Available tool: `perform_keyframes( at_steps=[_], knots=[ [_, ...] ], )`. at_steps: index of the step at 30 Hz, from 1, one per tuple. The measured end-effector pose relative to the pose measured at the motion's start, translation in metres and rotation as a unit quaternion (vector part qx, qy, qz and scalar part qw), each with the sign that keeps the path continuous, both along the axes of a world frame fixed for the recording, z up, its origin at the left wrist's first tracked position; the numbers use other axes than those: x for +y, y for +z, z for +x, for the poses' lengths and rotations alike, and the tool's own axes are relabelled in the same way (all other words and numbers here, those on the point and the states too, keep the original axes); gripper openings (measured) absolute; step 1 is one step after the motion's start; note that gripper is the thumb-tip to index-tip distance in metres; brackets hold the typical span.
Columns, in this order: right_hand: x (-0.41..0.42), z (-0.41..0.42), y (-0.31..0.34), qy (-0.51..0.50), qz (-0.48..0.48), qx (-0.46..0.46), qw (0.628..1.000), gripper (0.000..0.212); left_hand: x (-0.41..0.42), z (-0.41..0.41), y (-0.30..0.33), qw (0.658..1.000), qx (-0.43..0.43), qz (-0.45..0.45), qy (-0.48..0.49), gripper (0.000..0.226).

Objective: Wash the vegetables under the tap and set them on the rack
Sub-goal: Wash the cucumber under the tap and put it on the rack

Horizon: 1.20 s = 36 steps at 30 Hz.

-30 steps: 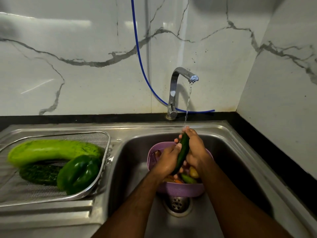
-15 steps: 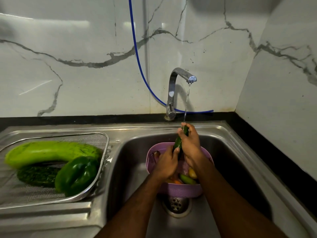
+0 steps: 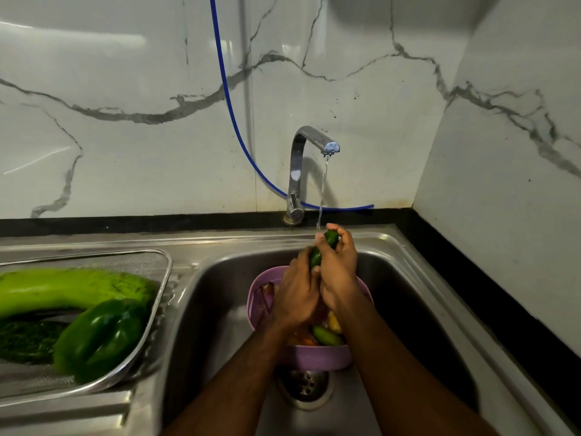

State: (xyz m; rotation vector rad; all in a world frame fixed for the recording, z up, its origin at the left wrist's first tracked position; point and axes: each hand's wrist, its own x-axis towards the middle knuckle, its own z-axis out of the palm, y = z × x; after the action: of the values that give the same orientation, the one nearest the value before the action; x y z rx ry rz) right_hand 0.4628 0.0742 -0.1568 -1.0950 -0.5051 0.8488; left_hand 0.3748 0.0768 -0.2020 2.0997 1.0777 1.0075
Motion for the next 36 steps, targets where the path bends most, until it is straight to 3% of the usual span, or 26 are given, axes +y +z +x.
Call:
perform_keyframes(
  at_steps=[4,8,12,16,19,23,27,29,32,36],
  knots=[
    [0.000,0.005,0.000,-0.039,0.037,0.021,0.998,0.033,0.001,-0.004,0.007,0.998,-0.034,-0.032,-0.035,0.036],
    [-0.001,0.018,0.006,-0.053,0.052,0.107,0.991,0.043,0.002,-0.012,0.012,0.975,-0.114,-0.189,-0.005,0.042],
    [-0.001,0.027,0.007,-0.045,0.058,0.150,0.986,0.040,-0.002,-0.018,0.020,0.866,-0.240,-0.438,-0.003,0.051],
    [0.001,0.031,0.003,-0.020,0.022,0.123,0.992,0.034,0.000,-0.018,0.024,0.817,-0.289,-0.500,-0.005,0.050],
    [-0.001,0.026,-0.003,0.038,-0.031,0.107,0.993,0.038,0.004,-0.021,0.018,0.836,-0.268,-0.479,0.010,0.047],
    [-0.001,0.013,-0.012,0.096,-0.078,0.044,0.991,0.070,0.002,-0.023,0.012,0.902,-0.199,-0.383,0.010,0.039],
    [-0.005,0.011,-0.017,0.121,-0.132,0.008,0.984,0.069,0.001,-0.028,0.009,0.944,-0.164,-0.283,0.049,0.019],
    [-0.010,0.011,-0.016,0.143,-0.152,0.001,0.978,0.060,0.003,-0.031,0.010,0.948,-0.174,-0.258,0.065,0.015],
    [-0.008,0.011,-0.015,0.115,-0.158,0.001,0.981,0.048,0.011,-0.034,0.010,0.954,-0.171,-0.230,0.085,0.027],
    [0.002,0.014,-0.015,0.024,-0.137,0.060,0.988,0.063,0.011,-0.029,0.016,0.944,-0.196,-0.239,0.115,0.039]
  ],
)
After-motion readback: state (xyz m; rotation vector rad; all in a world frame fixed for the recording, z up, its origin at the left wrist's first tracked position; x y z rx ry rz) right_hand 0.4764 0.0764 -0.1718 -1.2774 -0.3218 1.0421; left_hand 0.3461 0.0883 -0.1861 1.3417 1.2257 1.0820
